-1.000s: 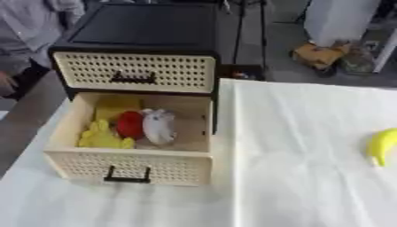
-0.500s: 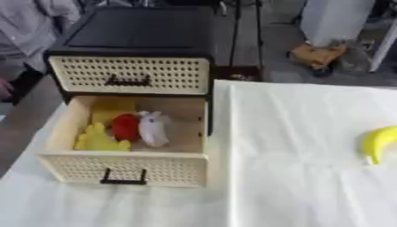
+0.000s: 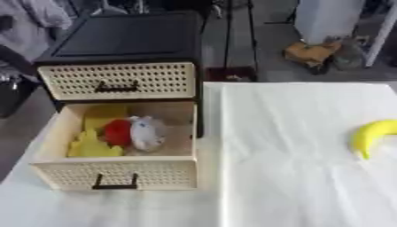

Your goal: Pick up objects from table and place into drawer.

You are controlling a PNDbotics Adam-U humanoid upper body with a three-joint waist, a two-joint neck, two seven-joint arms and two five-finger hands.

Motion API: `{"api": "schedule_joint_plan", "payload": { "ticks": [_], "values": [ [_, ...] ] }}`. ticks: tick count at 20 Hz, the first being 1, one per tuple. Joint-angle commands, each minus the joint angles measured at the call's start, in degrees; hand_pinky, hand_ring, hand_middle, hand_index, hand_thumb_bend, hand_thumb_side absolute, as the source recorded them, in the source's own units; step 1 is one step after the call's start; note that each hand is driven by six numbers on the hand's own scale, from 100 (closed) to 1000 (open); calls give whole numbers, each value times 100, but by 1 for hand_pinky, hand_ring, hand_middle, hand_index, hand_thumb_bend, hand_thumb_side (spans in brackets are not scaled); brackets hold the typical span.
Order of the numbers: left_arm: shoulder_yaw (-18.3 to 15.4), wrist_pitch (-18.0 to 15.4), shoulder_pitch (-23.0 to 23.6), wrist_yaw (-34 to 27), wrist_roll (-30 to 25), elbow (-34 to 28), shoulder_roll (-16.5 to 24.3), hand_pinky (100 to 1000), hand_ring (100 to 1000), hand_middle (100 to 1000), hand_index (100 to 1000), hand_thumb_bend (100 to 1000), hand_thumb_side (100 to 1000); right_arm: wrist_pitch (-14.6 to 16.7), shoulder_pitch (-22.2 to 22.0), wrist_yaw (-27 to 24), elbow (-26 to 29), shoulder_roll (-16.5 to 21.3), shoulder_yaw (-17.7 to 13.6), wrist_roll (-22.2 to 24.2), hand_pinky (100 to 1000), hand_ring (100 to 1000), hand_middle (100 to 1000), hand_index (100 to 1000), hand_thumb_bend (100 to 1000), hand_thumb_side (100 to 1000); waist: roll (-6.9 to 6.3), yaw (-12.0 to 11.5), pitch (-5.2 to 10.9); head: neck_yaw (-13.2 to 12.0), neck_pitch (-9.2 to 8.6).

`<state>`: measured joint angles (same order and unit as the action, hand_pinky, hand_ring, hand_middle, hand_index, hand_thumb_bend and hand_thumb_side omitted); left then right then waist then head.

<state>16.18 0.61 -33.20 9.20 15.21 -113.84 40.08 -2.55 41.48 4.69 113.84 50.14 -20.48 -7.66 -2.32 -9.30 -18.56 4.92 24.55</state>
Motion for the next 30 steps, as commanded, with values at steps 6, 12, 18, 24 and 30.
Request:
{"api": "schedule_joint_plan", "payload": {
  "ticks": [6, 12, 18, 24, 30],
  "values": [
    [988, 634, -97, 653, -629, -76, 1207, 100, 108, 465, 885, 100, 1000, 635, -108, -194, 75, 44, 57, -645, 714, 732, 564, 700, 100, 892, -7, 218, 98, -270, -25],
    [1796, 807, -55, 1147, -1126, -76, 1512, 100, 114, 469, 823, 100, 1000, 1090, -329, -254, 75, -23, 218, -1142, 713, 730, 561, 699, 100, 887, -6, 273, 77, -339, -45],
    [2595, 1286, -220, 1147, -1627, -76, 1318, 100, 101, 451, 783, 100, 1000, 1096, -515, -112, 75, -21, 344, -1643, 710, 722, 555, 695, 100, 876, 9, 195, 92, -253, -64],
    [2869, 1820, -278, 780, -2161, -76, 1241, 100, 113, 493, 852, 100, 1000, 1044, -634, 70, 75, -53, 499, -2177, 707, 717, 549, 692, 100, 865, 22, 179, 93, -224, -81],
    [2823, 2349, -237, 889, -2699, -76, 1225, 100, 124, 498, 838, 100, 1000, 991, -747, 242, 75, -82, 672, -2715, 706, 712, 545, 690, 100, 862, 42, 190, 77, -199, -112]
  ]
}}
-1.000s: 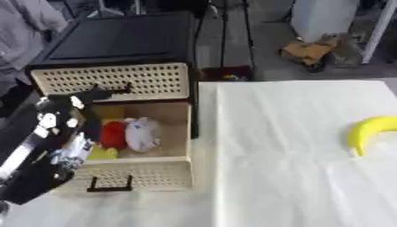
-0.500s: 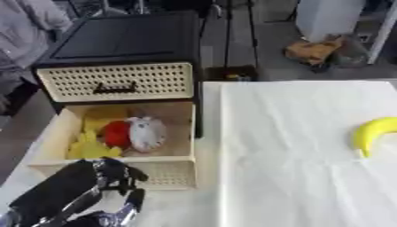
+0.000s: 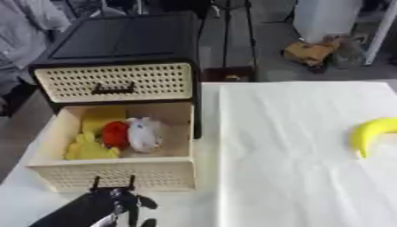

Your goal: Pick up objects from table and place into drawer.

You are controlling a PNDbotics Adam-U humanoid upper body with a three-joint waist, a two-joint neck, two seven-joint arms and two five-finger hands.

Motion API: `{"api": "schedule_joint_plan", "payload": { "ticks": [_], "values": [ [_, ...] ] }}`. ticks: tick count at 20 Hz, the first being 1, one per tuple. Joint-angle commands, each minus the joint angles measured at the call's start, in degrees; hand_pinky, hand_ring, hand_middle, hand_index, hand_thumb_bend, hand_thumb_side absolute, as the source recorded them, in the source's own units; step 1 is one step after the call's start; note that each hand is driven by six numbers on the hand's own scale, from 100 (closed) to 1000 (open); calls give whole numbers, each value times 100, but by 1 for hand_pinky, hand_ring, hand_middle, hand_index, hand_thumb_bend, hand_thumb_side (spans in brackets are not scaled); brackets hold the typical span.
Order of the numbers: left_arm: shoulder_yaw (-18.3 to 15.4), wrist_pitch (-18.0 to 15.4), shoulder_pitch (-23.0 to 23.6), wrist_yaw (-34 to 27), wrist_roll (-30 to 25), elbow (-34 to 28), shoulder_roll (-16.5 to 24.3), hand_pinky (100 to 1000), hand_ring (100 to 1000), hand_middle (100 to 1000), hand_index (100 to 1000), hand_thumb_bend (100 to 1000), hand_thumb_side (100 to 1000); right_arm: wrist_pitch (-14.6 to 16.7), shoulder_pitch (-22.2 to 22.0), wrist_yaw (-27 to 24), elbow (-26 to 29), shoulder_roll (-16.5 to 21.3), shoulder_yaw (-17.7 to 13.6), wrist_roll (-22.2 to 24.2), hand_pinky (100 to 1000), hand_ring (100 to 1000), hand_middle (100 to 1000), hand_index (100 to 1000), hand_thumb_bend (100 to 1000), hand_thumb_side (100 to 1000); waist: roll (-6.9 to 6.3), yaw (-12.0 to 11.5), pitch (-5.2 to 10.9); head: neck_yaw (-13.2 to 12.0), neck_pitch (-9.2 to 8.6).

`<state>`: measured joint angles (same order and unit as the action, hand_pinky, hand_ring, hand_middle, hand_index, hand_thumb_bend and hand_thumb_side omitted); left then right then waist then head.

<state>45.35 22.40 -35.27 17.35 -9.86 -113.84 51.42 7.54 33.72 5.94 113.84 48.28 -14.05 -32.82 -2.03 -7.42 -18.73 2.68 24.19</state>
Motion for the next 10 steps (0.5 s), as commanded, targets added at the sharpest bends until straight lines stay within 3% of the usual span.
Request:
{"api": "schedule_joint_plan", "payload": {
  "ticks": [1, 10],
  "values": [
    [-145, 223, -36, 153, -283, -75, 89, 100, 124, 498, 837, 100, 1000, -28, 9, 151, 75, 101, 64, -289, 706, 712, 544, 690, 100, 862, 16, -1, 92, 31, -81],
    [-703, 129, 67, 927, -1071, -74, 130, 100, 134, 496, 835, 100, 1000, -117, -147, 432, 75, 70, 334, -1048, 704, 706, 539, 685, 100, 858, 36, -51, 71, 58, -94]
  ]
}}
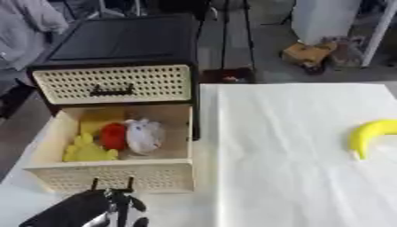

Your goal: Pick up objects from table and place into drawer.

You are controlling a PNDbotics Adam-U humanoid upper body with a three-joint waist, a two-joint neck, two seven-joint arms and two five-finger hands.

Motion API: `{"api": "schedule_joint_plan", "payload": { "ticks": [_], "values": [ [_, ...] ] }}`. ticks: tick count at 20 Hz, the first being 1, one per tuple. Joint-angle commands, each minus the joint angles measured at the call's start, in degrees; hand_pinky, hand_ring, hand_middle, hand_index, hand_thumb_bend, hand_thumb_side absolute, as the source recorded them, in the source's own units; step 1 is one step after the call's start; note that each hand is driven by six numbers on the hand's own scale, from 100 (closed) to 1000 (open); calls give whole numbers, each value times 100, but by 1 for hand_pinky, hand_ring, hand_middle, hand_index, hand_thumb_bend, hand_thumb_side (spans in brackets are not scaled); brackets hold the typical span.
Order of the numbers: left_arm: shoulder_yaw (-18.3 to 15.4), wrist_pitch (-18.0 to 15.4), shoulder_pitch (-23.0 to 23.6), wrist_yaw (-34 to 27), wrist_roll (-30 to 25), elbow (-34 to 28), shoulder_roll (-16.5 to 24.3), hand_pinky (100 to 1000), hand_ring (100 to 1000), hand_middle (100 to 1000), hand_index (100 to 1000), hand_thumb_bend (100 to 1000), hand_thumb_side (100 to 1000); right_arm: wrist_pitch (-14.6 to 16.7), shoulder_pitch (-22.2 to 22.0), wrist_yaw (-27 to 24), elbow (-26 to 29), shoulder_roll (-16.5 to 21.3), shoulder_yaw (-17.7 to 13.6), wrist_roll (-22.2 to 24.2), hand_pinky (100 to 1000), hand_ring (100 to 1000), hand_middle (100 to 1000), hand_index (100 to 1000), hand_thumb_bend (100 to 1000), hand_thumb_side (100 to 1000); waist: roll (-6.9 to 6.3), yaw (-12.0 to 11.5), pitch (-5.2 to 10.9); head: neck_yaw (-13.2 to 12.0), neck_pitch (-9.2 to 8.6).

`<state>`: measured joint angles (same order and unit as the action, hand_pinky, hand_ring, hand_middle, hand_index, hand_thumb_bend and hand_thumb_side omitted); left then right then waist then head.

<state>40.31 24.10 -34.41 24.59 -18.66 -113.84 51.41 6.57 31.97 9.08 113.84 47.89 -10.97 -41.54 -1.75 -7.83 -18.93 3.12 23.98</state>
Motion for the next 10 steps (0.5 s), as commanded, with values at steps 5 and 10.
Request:
{"api": "schedule_joint_plan", "payload": {
  "ticks": [5, 10],
  "values": [
    [-341, 38, 60, 417, -633, 150, 58, 100, 141, 518, 845, 100, 1000, -60, -14, 163, 75, 71, 54, -337, 703, 704, 537, 682, 100, 854, 12, 13, 80, 18, -91],
    [-416, 85, 31, 431, -1083, 470, -52, 100, 150, 546, 867, 100, 1000, -68, -24, 156, 75, 58, 47, -379, 702, 701, 535, 682, 100, 852, 15, 22, 76, 20, -104]
  ]
}}
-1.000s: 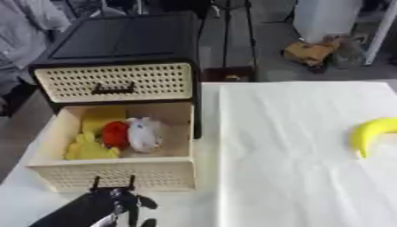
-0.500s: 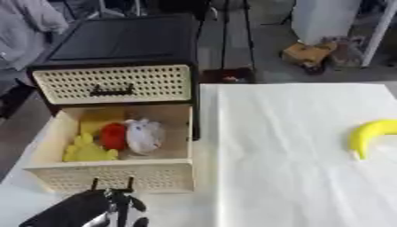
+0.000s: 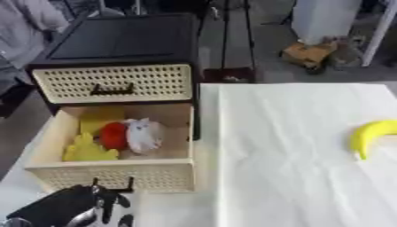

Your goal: Pick up objects from table and place into drawer.

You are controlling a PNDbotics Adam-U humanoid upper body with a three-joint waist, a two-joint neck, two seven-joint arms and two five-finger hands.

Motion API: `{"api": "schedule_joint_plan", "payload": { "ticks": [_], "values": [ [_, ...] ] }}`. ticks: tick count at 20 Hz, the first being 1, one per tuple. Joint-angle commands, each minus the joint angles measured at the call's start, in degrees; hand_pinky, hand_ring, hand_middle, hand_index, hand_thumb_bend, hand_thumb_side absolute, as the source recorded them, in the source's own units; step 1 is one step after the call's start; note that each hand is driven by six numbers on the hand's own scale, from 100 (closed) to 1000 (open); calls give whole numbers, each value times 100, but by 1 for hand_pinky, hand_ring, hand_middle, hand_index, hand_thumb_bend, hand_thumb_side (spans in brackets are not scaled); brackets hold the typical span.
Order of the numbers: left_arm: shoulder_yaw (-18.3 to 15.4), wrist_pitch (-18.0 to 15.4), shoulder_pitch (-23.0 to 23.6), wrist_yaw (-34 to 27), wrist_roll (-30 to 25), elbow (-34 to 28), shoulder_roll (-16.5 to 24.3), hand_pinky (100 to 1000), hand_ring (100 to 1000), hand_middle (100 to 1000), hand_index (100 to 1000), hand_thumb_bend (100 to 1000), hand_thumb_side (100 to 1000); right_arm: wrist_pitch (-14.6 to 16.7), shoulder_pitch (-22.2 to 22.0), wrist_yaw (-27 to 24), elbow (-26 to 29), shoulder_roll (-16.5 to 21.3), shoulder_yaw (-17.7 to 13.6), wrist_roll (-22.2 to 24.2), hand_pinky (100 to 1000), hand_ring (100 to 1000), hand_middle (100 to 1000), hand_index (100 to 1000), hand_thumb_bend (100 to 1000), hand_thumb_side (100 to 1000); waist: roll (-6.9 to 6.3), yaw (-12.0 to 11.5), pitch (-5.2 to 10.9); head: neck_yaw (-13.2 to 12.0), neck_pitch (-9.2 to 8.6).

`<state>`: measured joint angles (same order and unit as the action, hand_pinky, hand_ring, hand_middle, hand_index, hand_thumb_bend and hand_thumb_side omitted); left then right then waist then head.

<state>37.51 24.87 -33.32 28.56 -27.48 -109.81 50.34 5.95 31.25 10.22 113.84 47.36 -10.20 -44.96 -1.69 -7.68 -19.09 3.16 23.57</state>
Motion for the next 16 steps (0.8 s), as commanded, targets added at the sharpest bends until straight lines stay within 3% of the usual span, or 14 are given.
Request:
{"api": "schedule_joint_plan", "payload": {
  "ticks": [1, 4, 9, 16],
  "values": [
    [-161, 0, -90, 54, -291, 77, 45, 100, 150, 546, 867, 100, 1000, -7, 45, 42, 75, 110, -30, -40, 702, 701, 535, 682, 100, 852, 9, 5, 93, 18, -64],
    [-258, 27, -86, 110, -557, 130, 7, 100, 180, 613, 908, 100, 1000, -12, 41, 36, 75, 101, -38, -55, 702, 699, 534, 681, 100, 850, 12, 5, 86, 20, -81],
    [-393, 151, -230, 210, -1006, 576, -233, 100, 184, 629, 927, 100, 1000, 3, 34, 20, 75, 81, -67, -100, 704, 700, 532, 678, 100, 849, 15, 2, 81, 20, -94],
    [-685, 173, -359, 447, -1640, 638, -439, 100, 184, 634, 956, 100, 1000, 9, 0, 18, 75, 63, -89, -164, 705, 699, 529, 676, 100, 844, 20, -2, 59, 31, -109]
  ]
}}
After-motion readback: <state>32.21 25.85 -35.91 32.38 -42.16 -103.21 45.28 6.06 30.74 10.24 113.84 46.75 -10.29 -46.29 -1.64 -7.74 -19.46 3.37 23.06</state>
